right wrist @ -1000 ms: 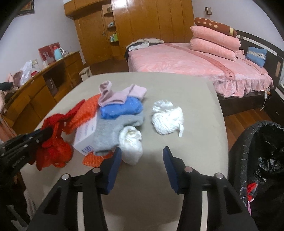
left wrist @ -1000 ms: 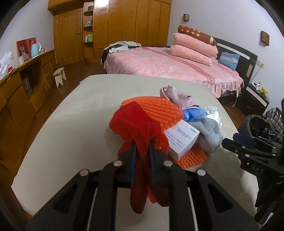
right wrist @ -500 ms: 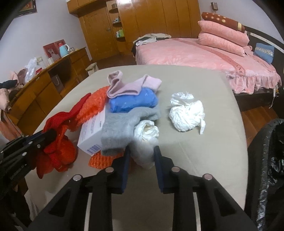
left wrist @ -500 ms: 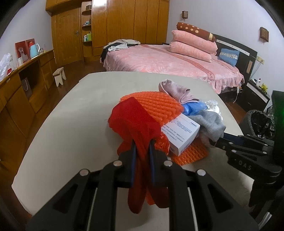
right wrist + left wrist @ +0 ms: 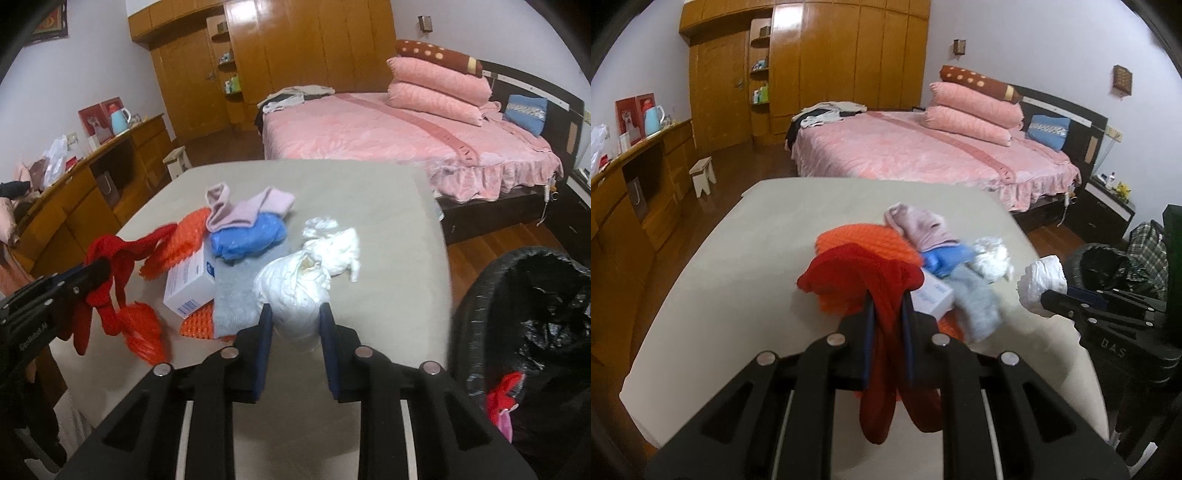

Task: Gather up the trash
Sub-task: 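Move both tools over the bin and release the red cloth and white tissue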

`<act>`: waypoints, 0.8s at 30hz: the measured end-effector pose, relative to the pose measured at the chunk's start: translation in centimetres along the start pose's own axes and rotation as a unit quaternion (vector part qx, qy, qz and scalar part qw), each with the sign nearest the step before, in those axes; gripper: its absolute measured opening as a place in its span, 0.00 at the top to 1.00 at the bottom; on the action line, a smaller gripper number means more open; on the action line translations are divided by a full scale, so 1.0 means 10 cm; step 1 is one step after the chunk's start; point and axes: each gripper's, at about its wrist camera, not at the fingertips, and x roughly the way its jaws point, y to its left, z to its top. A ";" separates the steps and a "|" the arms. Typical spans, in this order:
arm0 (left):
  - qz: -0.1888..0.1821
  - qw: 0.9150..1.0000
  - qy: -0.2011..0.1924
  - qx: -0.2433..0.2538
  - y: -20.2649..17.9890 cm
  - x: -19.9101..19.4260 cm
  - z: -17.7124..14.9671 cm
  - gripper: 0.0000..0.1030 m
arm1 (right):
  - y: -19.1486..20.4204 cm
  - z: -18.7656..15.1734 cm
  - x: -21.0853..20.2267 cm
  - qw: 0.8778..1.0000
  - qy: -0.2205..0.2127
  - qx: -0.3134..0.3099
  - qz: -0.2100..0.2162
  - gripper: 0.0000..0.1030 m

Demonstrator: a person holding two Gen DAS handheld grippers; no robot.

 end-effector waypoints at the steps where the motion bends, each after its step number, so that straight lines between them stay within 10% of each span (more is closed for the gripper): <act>1: -0.003 1.000 -0.003 0.001 -0.03 -0.03 0.02 0.88 | -0.02 0.02 -0.05 1.000 -0.004 0.003 -0.001 0.75; 24: -0.080 0.994 -0.058 0.045 -0.70 -0.49 0.33 0.88 | -0.30 0.22 -0.84 0.996 -0.069 0.030 -0.038 0.75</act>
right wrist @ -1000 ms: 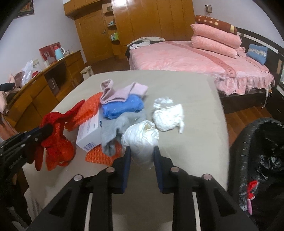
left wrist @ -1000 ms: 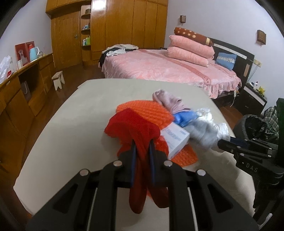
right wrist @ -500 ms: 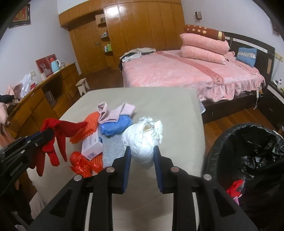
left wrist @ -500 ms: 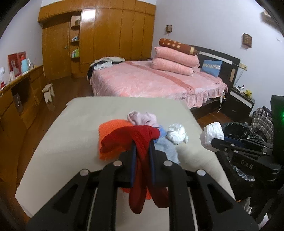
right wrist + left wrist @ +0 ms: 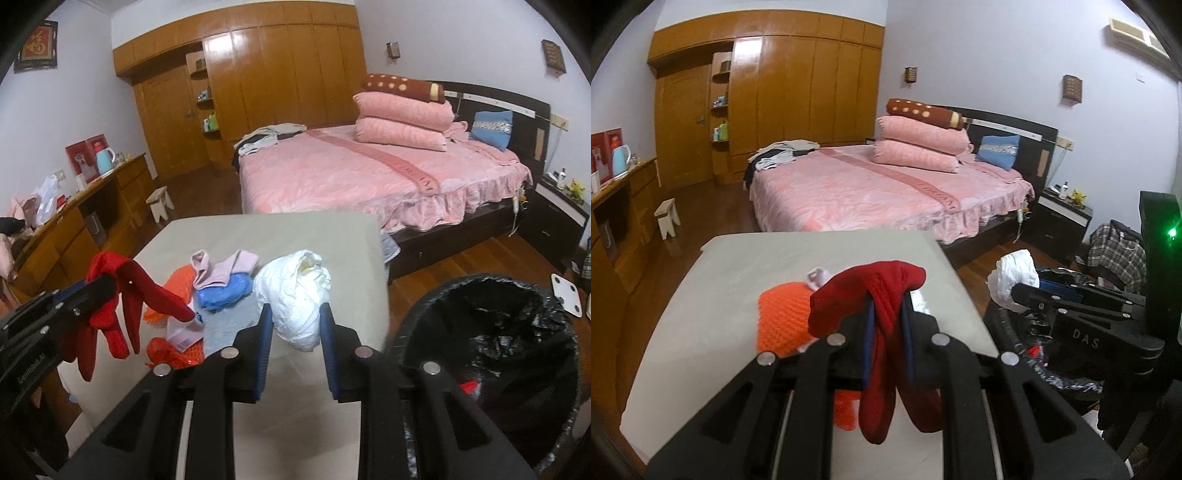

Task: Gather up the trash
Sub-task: 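Move both tools over the bin and release the red cloth and white tissue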

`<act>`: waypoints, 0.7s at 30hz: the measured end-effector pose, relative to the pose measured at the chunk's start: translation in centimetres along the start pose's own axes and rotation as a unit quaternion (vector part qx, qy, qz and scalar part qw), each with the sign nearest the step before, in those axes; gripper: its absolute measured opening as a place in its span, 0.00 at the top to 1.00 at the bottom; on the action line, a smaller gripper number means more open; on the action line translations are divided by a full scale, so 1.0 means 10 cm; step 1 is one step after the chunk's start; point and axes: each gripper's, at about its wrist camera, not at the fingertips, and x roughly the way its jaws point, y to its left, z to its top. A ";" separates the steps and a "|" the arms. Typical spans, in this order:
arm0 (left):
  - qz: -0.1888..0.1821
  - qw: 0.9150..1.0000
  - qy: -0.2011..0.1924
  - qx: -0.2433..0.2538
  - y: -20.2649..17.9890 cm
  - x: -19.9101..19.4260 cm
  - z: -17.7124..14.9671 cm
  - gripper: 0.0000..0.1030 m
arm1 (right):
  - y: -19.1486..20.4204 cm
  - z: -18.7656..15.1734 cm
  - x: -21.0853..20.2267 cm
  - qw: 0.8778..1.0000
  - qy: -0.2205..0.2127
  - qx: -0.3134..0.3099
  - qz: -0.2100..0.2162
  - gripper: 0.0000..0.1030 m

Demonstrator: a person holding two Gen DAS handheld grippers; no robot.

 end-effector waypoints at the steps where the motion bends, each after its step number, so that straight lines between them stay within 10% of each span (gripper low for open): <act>1: -0.004 1.000 0.001 0.000 -0.03 0.00 0.01 0.88 | -0.04 0.01 -0.03 1.000 -0.002 0.002 -0.004 0.75; 21: -0.094 0.994 0.018 0.053 -0.86 0.39 0.10 0.88 | -0.90 -0.10 -0.55 0.993 -0.014 0.059 -0.104 0.75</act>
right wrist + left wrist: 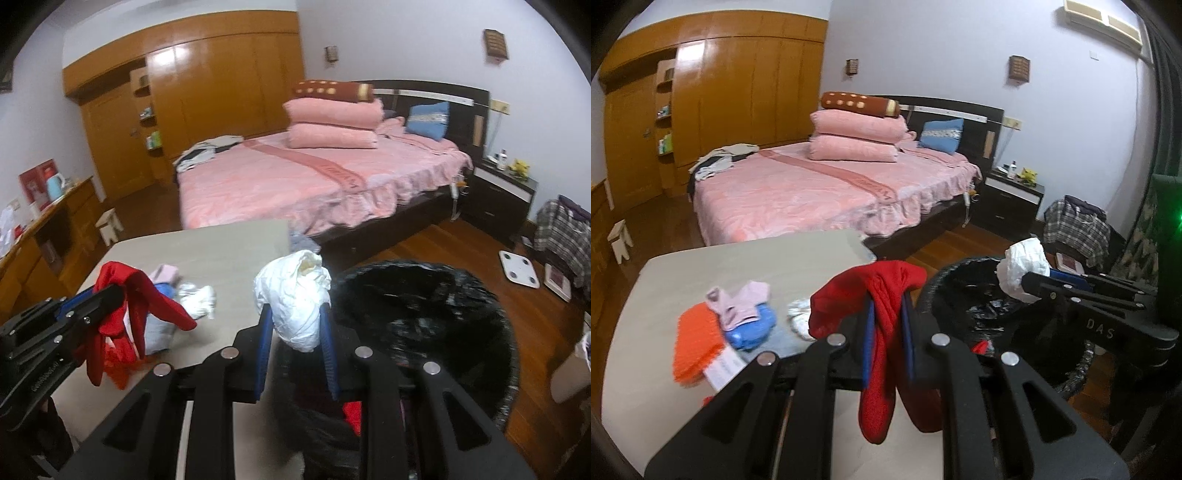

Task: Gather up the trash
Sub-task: 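Move both tools over the bin and release the red cloth and white tissue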

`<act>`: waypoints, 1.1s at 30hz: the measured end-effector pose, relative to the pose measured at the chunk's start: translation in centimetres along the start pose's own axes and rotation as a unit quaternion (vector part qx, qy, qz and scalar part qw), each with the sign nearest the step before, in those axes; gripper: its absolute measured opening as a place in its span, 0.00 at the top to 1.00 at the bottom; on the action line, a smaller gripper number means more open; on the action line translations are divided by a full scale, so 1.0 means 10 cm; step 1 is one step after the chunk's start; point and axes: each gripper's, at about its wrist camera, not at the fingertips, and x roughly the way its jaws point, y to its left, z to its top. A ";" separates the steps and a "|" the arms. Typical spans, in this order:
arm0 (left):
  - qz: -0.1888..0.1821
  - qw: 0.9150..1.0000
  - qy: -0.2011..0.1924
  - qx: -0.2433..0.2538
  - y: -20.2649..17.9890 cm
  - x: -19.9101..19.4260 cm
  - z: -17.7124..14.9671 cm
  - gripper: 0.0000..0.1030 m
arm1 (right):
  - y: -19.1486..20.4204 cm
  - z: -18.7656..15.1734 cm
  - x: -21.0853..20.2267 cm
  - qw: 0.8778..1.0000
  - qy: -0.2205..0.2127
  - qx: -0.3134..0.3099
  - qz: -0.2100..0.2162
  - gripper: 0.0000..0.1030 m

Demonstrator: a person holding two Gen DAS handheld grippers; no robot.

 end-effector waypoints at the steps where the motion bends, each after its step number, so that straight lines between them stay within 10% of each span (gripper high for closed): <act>1: -0.006 1.000 0.001 0.001 -0.04 0.04 0.02 0.88 | -0.05 0.00 -0.01 1.000 -0.001 0.003 -0.006 0.75; 23: -0.132 0.989 0.043 0.045 -1.25 1.01 0.13 0.87 | -1.38 -0.30 -0.03 0.989 0.015 0.075 -0.126 0.75; 26: -0.146 0.987 0.049 0.050 -1.33 1.11 0.14 0.64 | -1.47 -0.34 0.00 0.987 0.019 0.078 -0.137 0.71; 28: -0.157 0.986 0.045 0.047 -1.32 1.13 0.14 0.43 | -1.52 -0.36 0.01 0.986 0.021 0.079 -0.144 0.59; 33: -0.163 0.985 0.045 0.036 -1.22 1.09 0.11 0.32 | -1.55 -0.38 -0.02 0.984 0.010 0.079 -0.160 0.20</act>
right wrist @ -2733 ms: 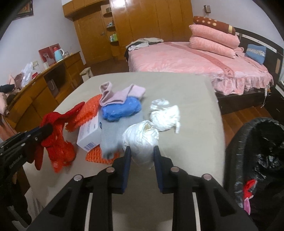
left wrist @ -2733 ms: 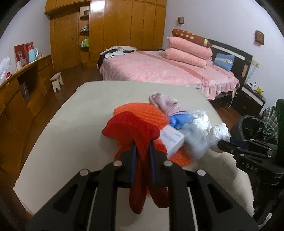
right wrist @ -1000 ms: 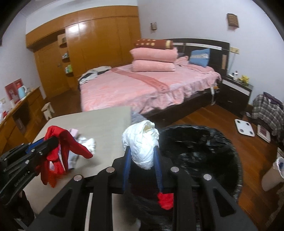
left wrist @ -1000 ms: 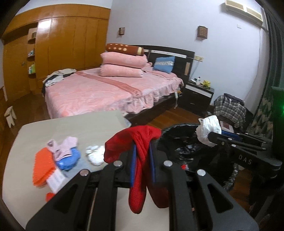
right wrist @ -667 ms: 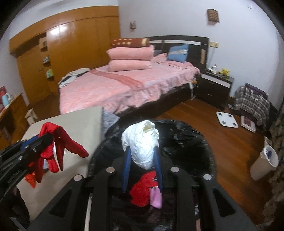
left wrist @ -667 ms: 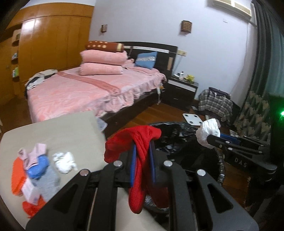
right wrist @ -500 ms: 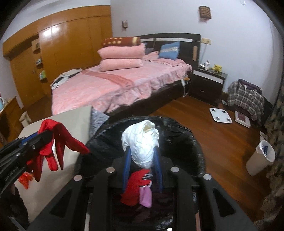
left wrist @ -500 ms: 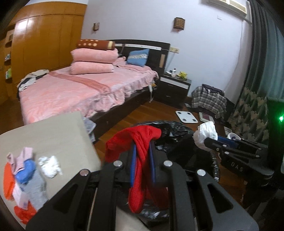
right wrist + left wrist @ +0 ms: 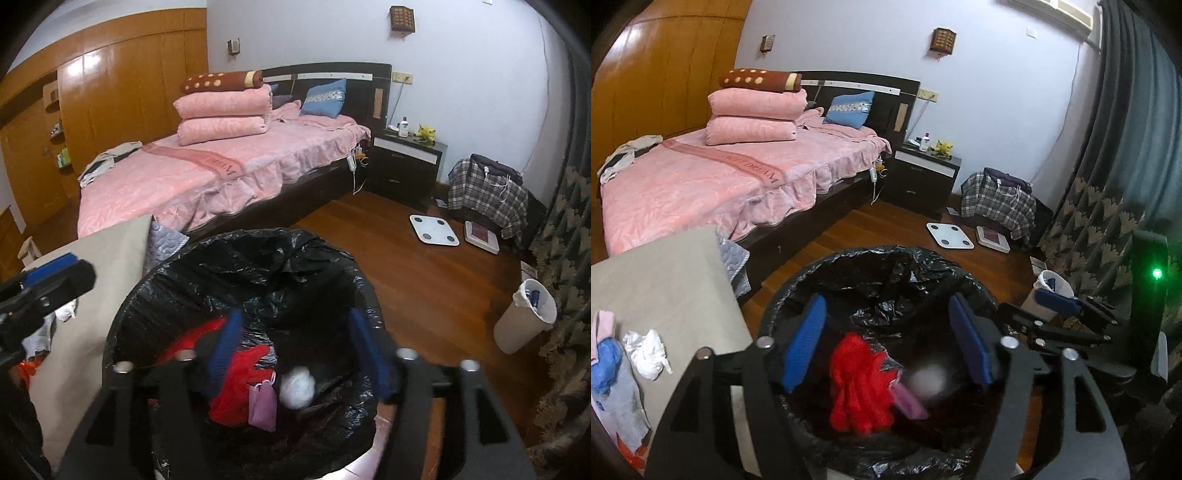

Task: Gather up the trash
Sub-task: 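Move both tools over the bin and release the red cloth and white tissue, then grasp the red plastic bag with the left tool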

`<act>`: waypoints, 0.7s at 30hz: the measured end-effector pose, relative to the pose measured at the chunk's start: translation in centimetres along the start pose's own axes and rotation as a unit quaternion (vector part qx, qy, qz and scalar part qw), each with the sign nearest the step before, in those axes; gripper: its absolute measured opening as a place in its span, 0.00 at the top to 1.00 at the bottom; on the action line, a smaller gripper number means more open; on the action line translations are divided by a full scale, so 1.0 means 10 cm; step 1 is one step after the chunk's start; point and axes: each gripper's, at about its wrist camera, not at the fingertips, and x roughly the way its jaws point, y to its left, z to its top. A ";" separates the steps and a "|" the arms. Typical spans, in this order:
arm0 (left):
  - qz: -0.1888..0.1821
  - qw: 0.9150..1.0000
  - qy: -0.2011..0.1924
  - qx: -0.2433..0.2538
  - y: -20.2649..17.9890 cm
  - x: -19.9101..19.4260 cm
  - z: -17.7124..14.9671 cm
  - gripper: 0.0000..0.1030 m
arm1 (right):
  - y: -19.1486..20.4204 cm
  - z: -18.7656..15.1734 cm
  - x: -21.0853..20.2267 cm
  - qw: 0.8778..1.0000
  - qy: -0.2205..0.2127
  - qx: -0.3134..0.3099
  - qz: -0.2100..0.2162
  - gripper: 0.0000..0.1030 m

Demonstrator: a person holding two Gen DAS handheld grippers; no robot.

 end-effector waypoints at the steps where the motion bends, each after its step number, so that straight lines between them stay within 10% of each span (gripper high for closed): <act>1: 0.005 1.000 -0.001 -0.003 0.03 -0.03 -0.01 0.30 | 0.00 0.00 -0.03 1.000 -0.008 0.002 -0.004 0.14; 7: 0.060 0.998 -0.022 -0.009 0.26 -0.37 -0.11 0.12 | 0.14 0.01 -0.15 1.000 -0.026 0.009 0.012 0.06; 21: 0.214 0.974 -0.041 -0.057 1.06 -1.34 -0.49 0.11 | 1.21 0.00 -0.21 0.993 -0.025 -0.052 0.102 0.06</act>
